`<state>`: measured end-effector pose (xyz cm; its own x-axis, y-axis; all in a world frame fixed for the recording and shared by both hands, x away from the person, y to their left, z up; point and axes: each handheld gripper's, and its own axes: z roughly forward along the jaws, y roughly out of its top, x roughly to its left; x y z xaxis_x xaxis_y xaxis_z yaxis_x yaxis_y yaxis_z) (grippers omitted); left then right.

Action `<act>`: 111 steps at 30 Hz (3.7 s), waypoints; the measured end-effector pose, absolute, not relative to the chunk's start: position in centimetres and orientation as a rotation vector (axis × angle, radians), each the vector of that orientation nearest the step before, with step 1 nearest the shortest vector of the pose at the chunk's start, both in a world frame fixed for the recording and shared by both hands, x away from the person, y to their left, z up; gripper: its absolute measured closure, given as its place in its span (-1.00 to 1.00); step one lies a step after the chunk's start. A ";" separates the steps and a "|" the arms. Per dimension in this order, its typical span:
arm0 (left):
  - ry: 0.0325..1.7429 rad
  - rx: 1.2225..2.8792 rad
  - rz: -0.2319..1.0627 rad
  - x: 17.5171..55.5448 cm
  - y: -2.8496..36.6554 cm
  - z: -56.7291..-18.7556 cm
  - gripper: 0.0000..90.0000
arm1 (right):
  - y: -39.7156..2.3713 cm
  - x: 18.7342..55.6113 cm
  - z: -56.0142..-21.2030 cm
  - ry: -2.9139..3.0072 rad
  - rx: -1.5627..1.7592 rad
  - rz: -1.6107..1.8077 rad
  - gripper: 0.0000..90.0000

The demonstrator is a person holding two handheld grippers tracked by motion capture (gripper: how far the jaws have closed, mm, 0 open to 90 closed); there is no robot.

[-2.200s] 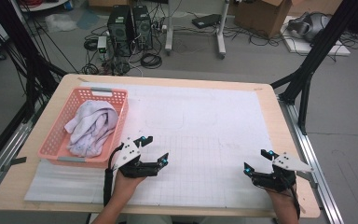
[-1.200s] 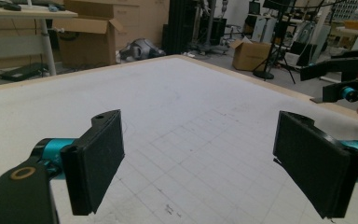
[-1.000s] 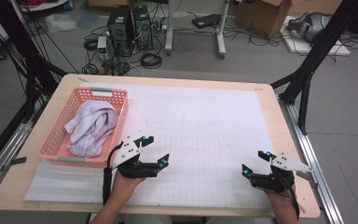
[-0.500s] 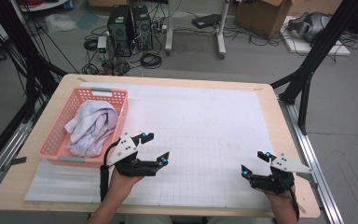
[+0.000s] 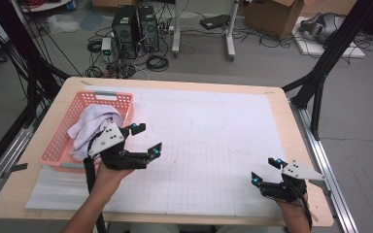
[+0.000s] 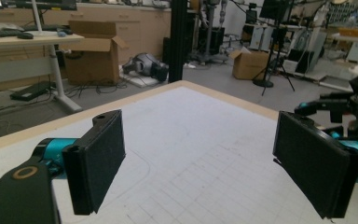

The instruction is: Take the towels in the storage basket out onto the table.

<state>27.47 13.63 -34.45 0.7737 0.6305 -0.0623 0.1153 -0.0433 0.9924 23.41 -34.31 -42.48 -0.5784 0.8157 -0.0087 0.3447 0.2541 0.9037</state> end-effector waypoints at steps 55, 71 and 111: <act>1.247 1.944 0.611 37.5 27.3 -37.6 -0.62 | -34.1 23.5 -42.8 2.072 1.048 1.260 -0.65; 1.410 2.162 0.601 39.1 27.5 -40.7 -0.81 | -34.2 23.5 -42.8 2.073 1.052 1.262 -0.65; 1.283 1.729 0.673 36.3 30.1 -37.5 0.10 | -34.5 23.3 -42.7 2.062 1.073 1.256 -0.64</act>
